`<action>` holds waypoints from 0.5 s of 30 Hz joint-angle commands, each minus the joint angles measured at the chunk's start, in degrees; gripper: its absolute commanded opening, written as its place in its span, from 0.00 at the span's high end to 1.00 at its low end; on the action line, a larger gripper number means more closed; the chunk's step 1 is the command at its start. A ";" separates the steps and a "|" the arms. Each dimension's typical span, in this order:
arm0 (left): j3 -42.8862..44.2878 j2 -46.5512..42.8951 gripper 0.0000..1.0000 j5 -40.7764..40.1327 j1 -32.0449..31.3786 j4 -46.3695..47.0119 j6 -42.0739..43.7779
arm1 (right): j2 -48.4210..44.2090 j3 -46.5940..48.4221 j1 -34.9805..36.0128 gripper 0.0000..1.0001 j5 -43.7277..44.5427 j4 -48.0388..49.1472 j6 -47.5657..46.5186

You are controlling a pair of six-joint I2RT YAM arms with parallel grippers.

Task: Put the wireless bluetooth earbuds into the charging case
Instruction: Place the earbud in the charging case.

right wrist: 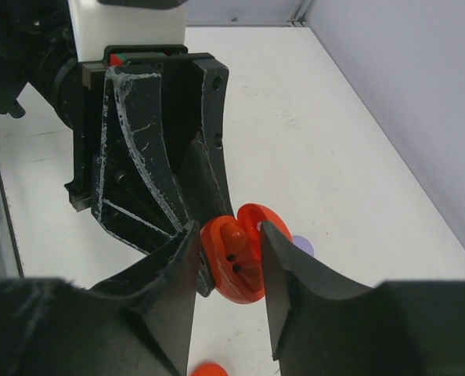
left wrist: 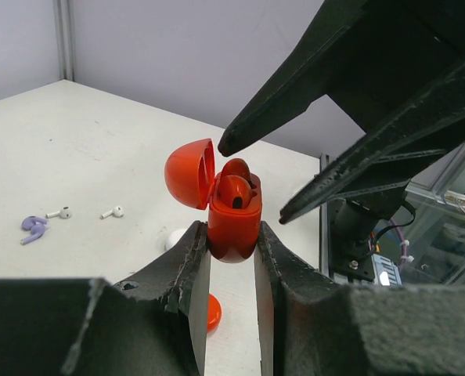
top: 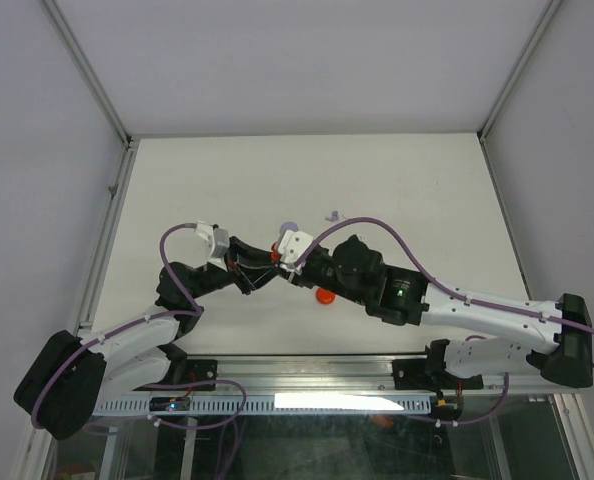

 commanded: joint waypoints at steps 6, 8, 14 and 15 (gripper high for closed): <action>0.30 1.46 1.00 -0.27 -0.45 6.06 -0.04 | -2.66 4.36 0.42 0.49 -0.48 -0.54 3.39; -0.53 1.94 1.00 -0.13 -0.44 6.87 -0.13 | -3.43 4.48 0.01 0.44 -0.57 -0.81 4.12; -1.74 2.48 1.00 2.46 -0.44 7.68 -0.64 | -3.61 7.13 -6.60 0.33 -10.74 -7.04 8.68; -1.79 2.37 1.00 2.88 -0.45 7.63 -0.66 | -3.12 7.87 -8.95 0.32 -14.89 -8.32 10.31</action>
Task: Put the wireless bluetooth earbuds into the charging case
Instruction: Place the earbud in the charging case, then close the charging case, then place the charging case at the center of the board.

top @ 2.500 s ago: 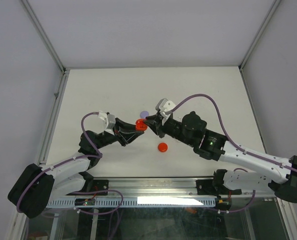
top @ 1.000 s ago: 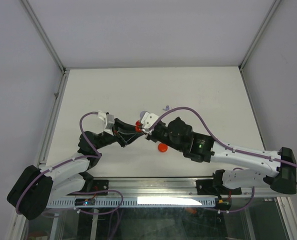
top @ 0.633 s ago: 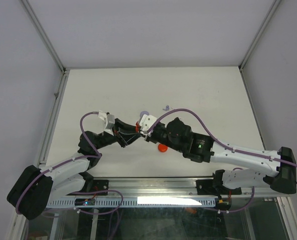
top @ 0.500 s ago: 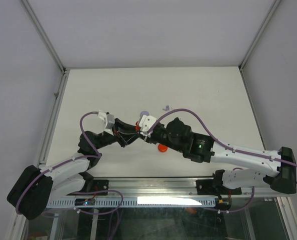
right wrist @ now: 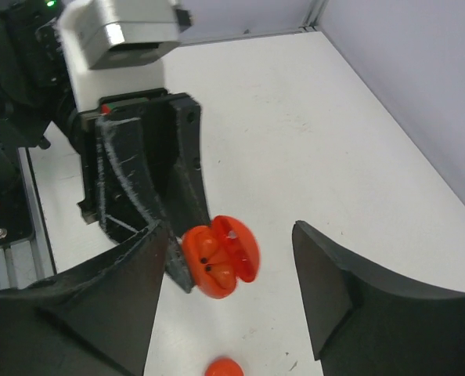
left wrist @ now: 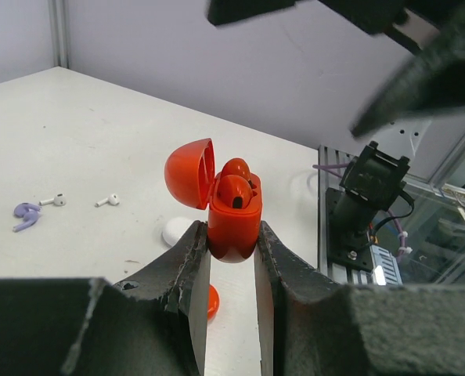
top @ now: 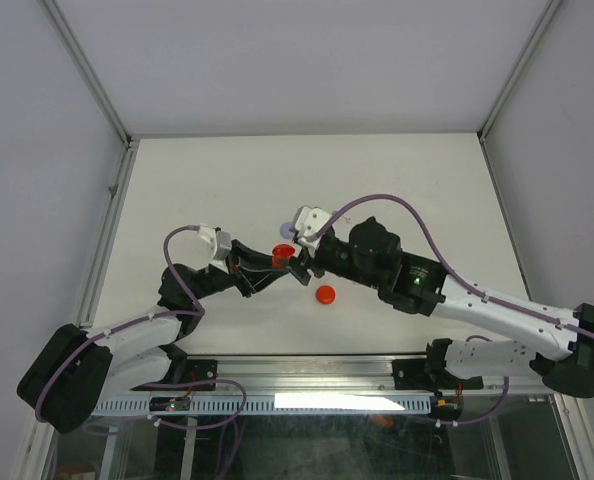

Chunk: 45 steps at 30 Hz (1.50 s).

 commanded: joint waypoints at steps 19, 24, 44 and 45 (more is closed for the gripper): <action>0.79 -2.20 1.00 5.29 -0.45 2.63 -0.94 | 9.67 6.38 -21.70 0.25 -51.18 -1.51 21.18; 0.45 -1.78 1.00 3.95 -0.45 2.09 -2.15 | 9.73 6.43 -22.25 0.26 -56.02 -2.11 20.74; -1.48 -4.15 1.00 -7.03 -0.44 -16.98 -11.35 | 5.08 2.34 -23.94 0.27 -42.56 -5.94 16.74; -0.96 -4.06 1.00 -7.69 -0.45 -19.93 -12.10 | 4.80 1.78 -23.95 0.27 -39.58 -6.05 16.63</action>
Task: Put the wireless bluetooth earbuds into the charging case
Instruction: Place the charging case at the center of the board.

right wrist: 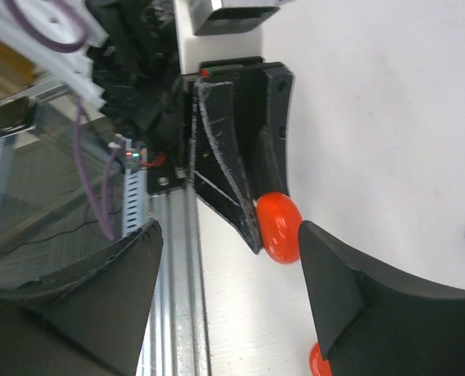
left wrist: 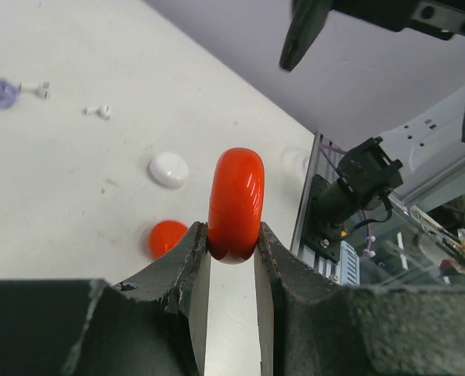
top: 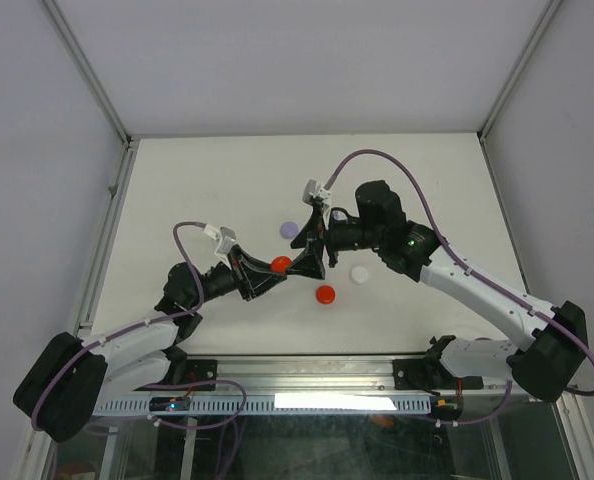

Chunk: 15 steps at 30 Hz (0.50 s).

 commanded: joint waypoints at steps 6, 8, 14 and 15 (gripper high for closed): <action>3.14 2.07 0.99 -5.46 -0.42 -21.19 -9.43 | -3.37 -6.10 -0.35 0.26 27.18 1.13 0.24; 4.21 4.79 0.94 -5.11 -0.40 -24.50 -10.59 | -3.69 -8.06 -0.42 0.26 30.85 2.62 1.35; 8.27 17.34 0.93 -2.30 -0.93 -28.11 -14.17 | -4.01 -11.94 -0.41 0.26 41.42 4.13 3.70; 9.10 19.18 0.93 -2.01 -1.14 -28.23 -14.68 | -3.93 -12.25 -0.38 0.26 43.04 4.00 3.87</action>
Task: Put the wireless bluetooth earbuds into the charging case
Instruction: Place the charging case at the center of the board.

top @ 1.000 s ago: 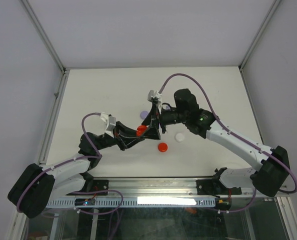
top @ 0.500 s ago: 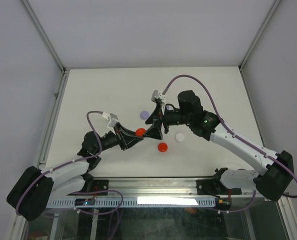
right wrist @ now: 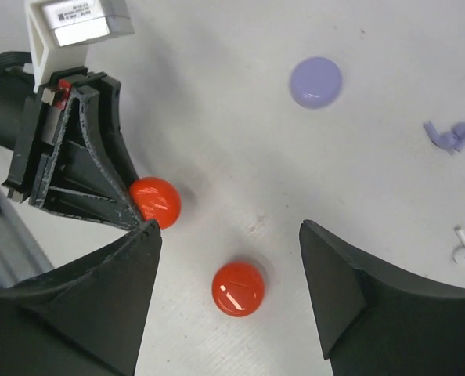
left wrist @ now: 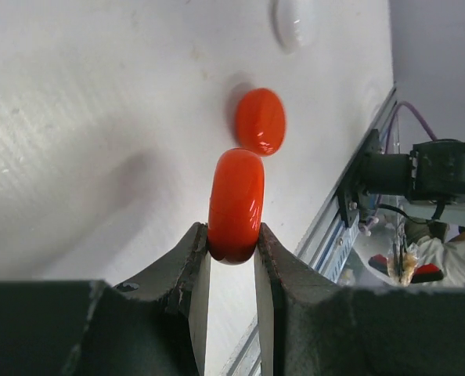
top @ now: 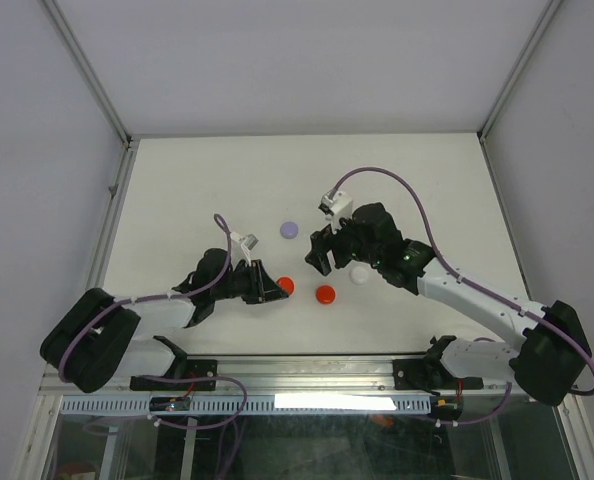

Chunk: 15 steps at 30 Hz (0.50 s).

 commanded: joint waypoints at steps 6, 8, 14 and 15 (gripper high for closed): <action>9.07 13.82 0.86 1.16 -3.84 -5.97 -5.24 | -3.06 -2.74 -0.24 0.25 14.08 4.34 1.74; 10.34 15.65 0.82 0.73 -4.53 -7.45 -5.56 | -3.35 -3.31 -0.21 0.25 14.49 4.71 1.87; 12.99 17.32 0.58 -1.14 -5.65 -13.33 -5.32 | -3.13 -3.93 -0.24 0.25 17.67 4.69 2.12; 13.21 16.85 0.51 -1.97 -5.65 -14.50 -5.18 | -3.04 -3.93 -0.19 0.24 18.48 4.59 2.25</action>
